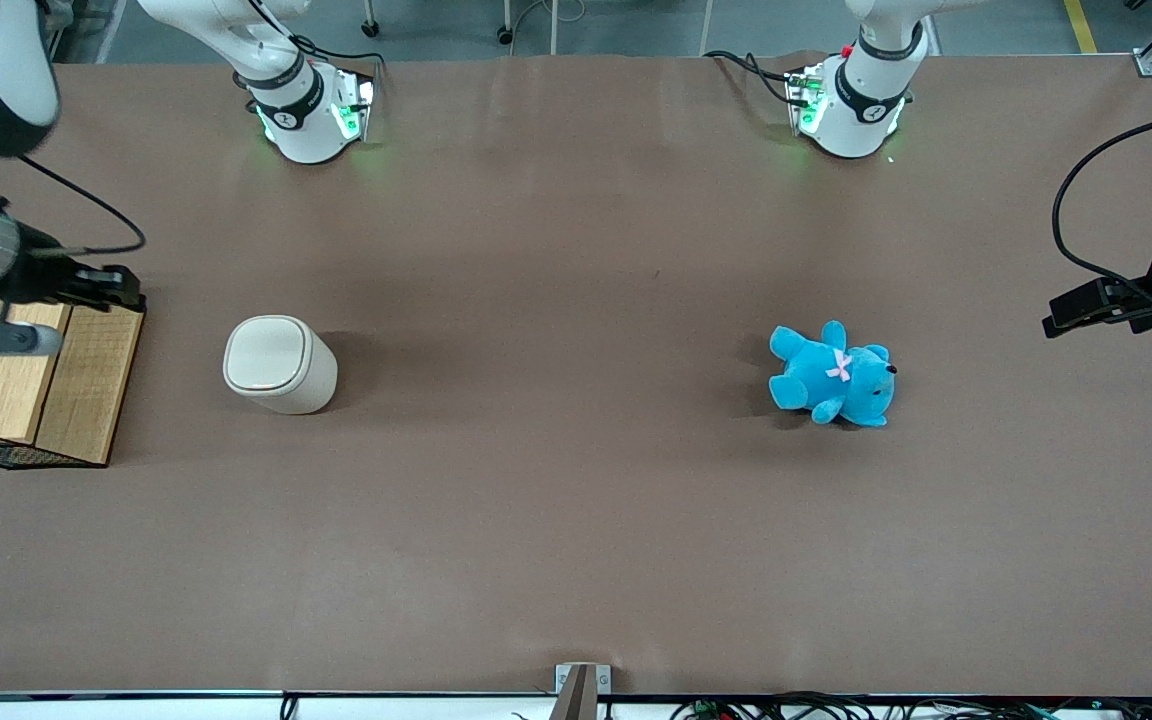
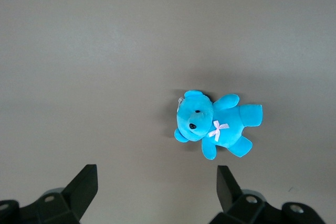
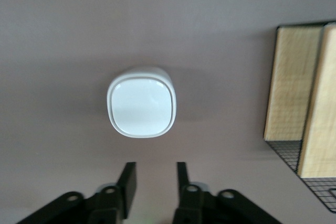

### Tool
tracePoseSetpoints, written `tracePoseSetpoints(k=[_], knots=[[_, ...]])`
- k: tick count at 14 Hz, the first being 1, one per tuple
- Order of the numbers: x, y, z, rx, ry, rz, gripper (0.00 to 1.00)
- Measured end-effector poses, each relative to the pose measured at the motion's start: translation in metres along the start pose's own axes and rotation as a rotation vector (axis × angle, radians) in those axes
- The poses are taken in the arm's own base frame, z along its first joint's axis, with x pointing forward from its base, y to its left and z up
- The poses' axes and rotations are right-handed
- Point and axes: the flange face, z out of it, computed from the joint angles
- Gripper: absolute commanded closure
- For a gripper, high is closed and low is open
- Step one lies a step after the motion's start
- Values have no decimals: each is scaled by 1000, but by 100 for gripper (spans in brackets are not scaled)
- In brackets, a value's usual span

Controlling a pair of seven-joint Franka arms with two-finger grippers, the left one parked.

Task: Open trash can with right arm
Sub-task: 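Move the right gripper down to the white trash can's lid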

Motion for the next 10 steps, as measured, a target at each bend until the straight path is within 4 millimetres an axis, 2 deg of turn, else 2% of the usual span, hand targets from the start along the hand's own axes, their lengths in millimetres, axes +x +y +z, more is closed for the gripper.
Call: tracePoseSetpoints(k=[2, 5, 10], knots=[[12, -8, 38, -5, -69, -13, 100], [33, -26, 83, -14, -134, -40, 100], [57, -58, 137, -31, -175, -87, 100]])
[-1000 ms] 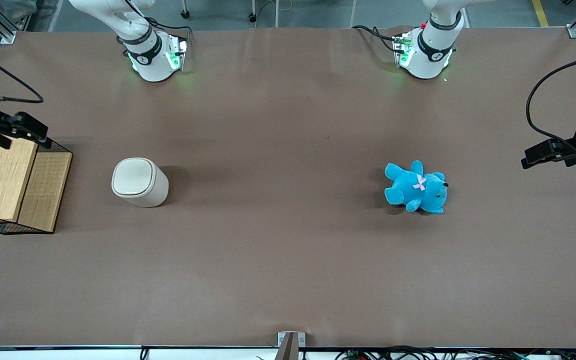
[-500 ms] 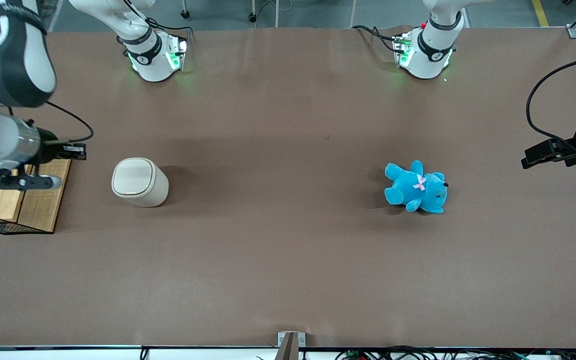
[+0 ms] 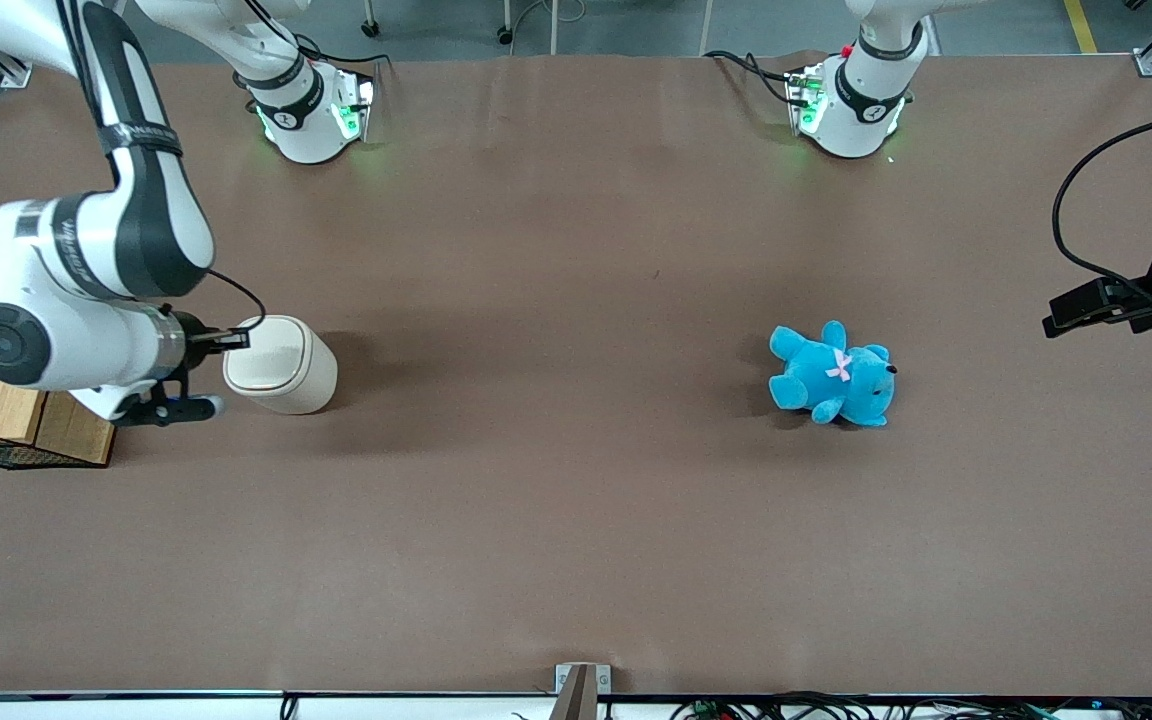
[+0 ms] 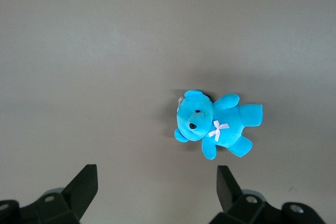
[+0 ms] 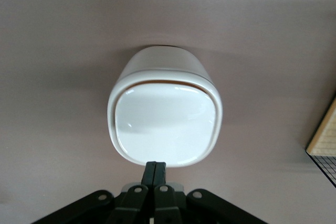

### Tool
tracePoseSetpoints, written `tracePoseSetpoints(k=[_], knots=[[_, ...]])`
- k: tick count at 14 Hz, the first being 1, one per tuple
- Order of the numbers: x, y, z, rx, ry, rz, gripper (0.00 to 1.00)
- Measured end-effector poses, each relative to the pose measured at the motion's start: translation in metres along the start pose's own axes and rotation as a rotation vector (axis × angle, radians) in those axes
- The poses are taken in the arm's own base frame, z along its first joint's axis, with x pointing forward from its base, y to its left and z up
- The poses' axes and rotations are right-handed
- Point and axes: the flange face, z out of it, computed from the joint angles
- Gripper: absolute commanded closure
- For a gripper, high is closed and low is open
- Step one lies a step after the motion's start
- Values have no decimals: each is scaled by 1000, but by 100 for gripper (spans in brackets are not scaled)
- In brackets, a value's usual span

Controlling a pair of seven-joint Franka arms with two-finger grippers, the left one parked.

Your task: Open trash can with right arm

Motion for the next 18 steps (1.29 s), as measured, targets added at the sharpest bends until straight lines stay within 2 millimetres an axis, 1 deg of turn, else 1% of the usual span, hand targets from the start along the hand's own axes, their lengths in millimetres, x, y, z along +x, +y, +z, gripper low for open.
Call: tracePoseSetpoints(k=[4, 8, 14, 18], knots=[[14, -10, 23, -8, -21, -15, 100], [20, -15, 48, -12, -38, -22, 100], [19, -23, 55, 16, -48, -25, 100], [20, -24, 59, 22, -53, -23, 100]])
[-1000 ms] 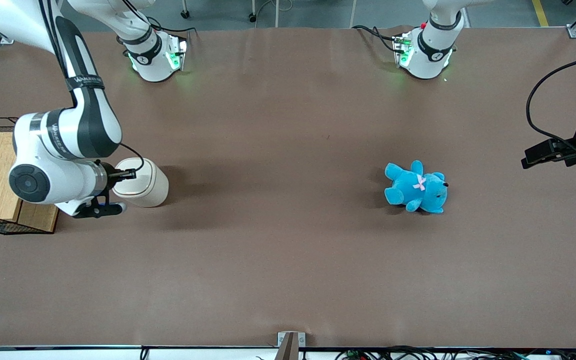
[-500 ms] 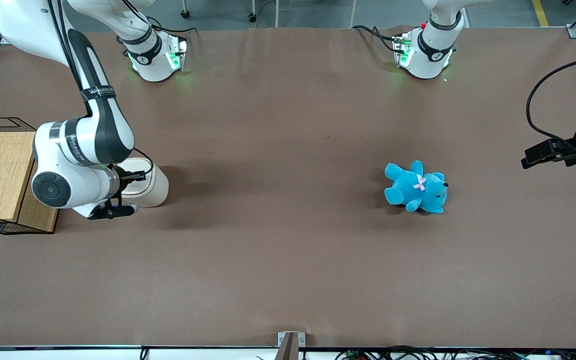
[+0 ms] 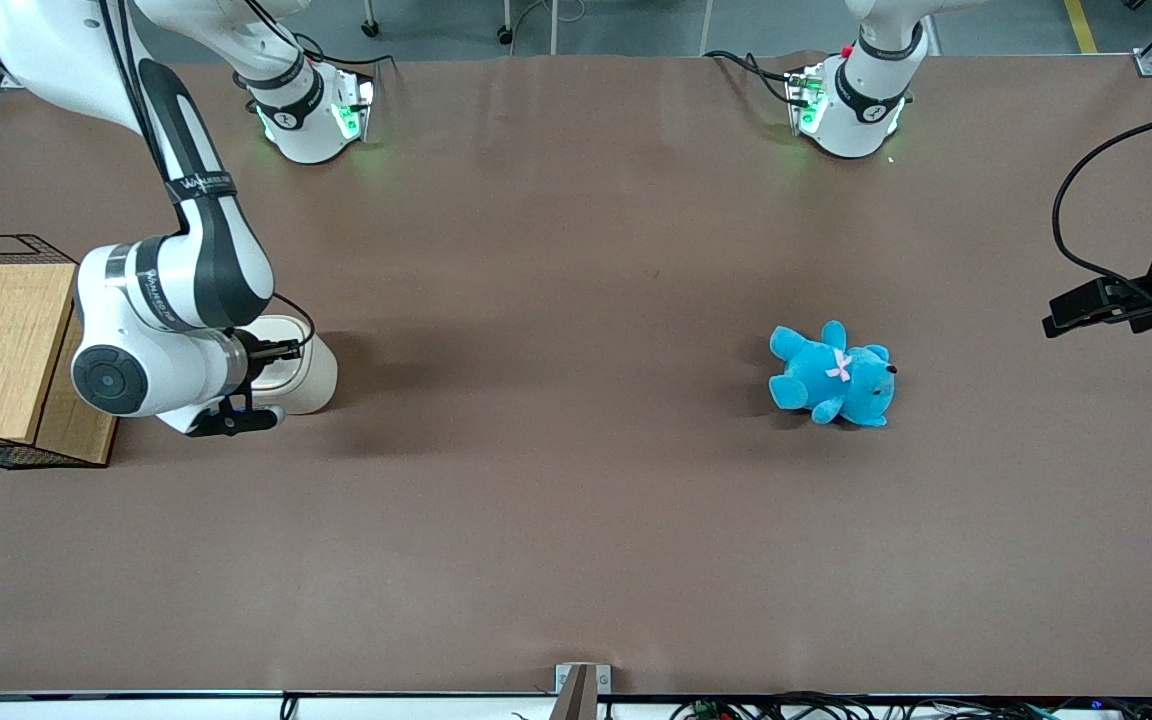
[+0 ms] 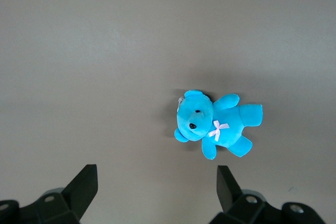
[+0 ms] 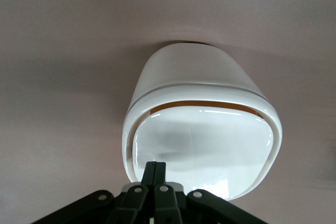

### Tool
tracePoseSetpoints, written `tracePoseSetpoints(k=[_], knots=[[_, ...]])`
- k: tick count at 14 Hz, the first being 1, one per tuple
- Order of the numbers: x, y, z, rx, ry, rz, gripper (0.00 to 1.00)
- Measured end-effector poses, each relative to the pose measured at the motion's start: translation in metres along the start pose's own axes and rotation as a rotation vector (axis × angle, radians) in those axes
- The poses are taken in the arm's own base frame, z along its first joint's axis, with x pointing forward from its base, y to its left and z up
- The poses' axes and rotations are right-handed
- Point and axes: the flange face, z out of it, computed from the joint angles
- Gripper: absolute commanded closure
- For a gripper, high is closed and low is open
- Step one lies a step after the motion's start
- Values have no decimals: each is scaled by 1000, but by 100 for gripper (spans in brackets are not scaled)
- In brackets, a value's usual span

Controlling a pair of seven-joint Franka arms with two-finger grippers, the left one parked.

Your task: Open trash can with right arm

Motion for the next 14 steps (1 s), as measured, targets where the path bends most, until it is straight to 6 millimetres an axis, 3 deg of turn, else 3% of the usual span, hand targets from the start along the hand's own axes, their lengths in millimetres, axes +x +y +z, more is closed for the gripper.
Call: tracePoseSetpoints(k=[11, 14], knots=[[6, 0, 10, 1, -2, 1, 99], [6, 1, 9, 2, -7, 2, 95]])
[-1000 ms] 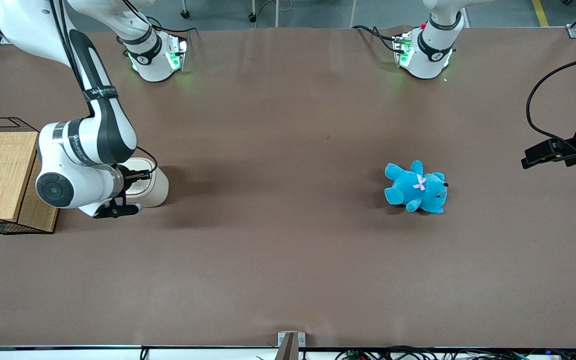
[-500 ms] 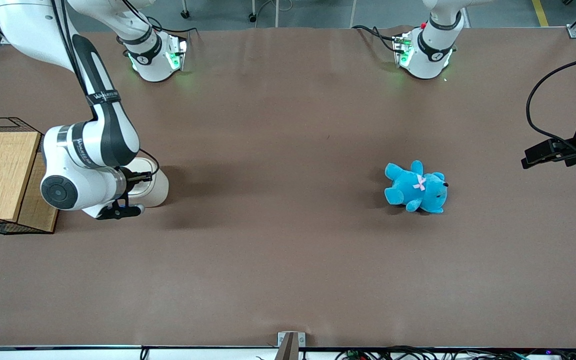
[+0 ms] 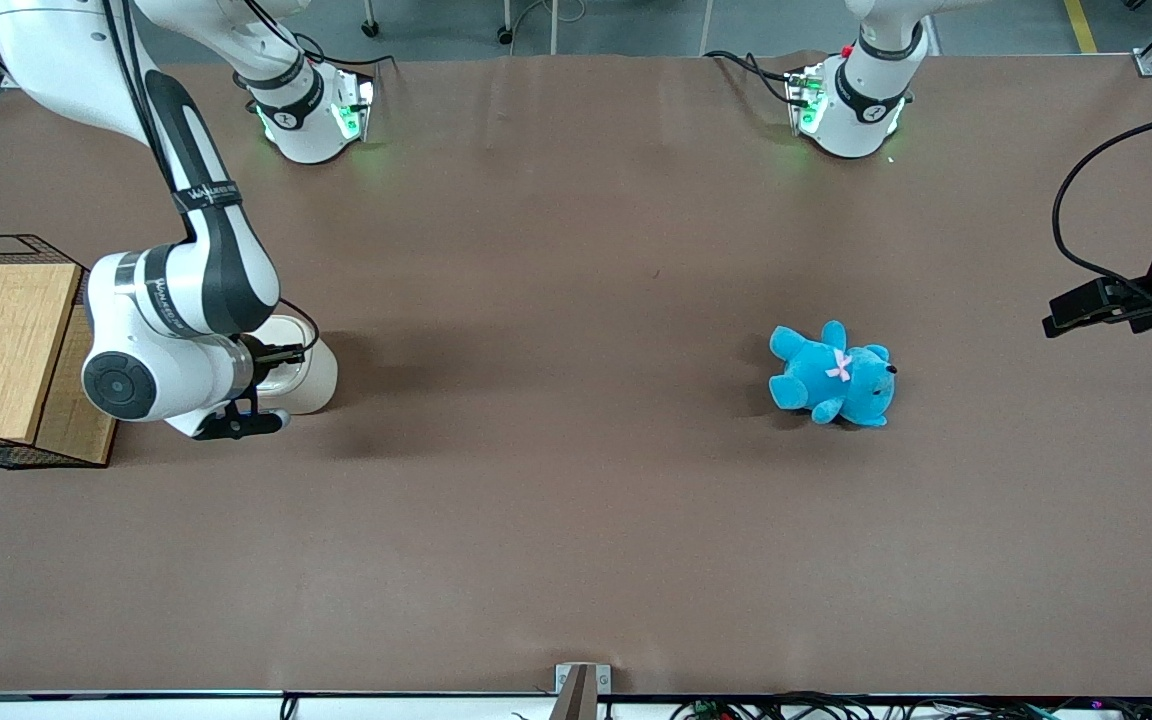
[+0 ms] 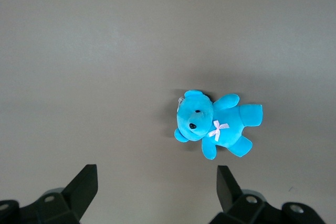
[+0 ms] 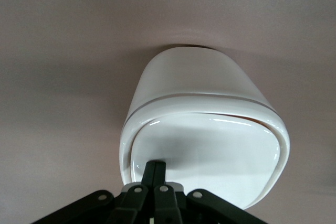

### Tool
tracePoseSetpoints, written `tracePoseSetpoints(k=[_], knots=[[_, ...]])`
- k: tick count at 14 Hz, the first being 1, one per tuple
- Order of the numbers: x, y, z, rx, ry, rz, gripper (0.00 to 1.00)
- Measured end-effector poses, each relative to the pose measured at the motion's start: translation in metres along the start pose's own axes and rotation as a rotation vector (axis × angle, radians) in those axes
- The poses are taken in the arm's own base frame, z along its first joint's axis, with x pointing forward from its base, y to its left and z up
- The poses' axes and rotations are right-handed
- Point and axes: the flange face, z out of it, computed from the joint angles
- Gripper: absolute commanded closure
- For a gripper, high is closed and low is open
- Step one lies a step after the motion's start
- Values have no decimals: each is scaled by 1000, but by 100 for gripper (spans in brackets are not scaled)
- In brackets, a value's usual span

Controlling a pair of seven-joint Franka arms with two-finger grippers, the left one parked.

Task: Open trash can with right arm
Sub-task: 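Lift the right gripper away from the opened trash can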

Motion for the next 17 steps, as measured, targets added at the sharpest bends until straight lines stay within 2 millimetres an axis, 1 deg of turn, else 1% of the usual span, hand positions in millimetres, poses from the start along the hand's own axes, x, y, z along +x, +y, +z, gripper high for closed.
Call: tracePoseSetpoints(k=[1, 2, 3, 4, 5, 6, 8, 9, 12, 13, 14, 17], knots=[[-1, 0, -4, 0, -9, 1, 90], [-3, 2, -13, 1, -18, 4, 85], [-6, 5, -27, 3, -27, 9, 71], [-10, 10, -46, 5, -29, 16, 58], [-16, 16, -68, 9, -21, 24, 37], [-23, 24, -92, 15, -3, 35, 0], [-43, 43, -140, 28, 61, 60, 0], [-55, 54, -161, 34, 97, 76, 0], [-91, 92, -209, 55, 202, 129, 0], [-101, 97, -223, 57, 234, 134, 0], [-110, 97, -238, 55, 269, 135, 0], [-145, 92, -285, 45, 376, 129, 0]])
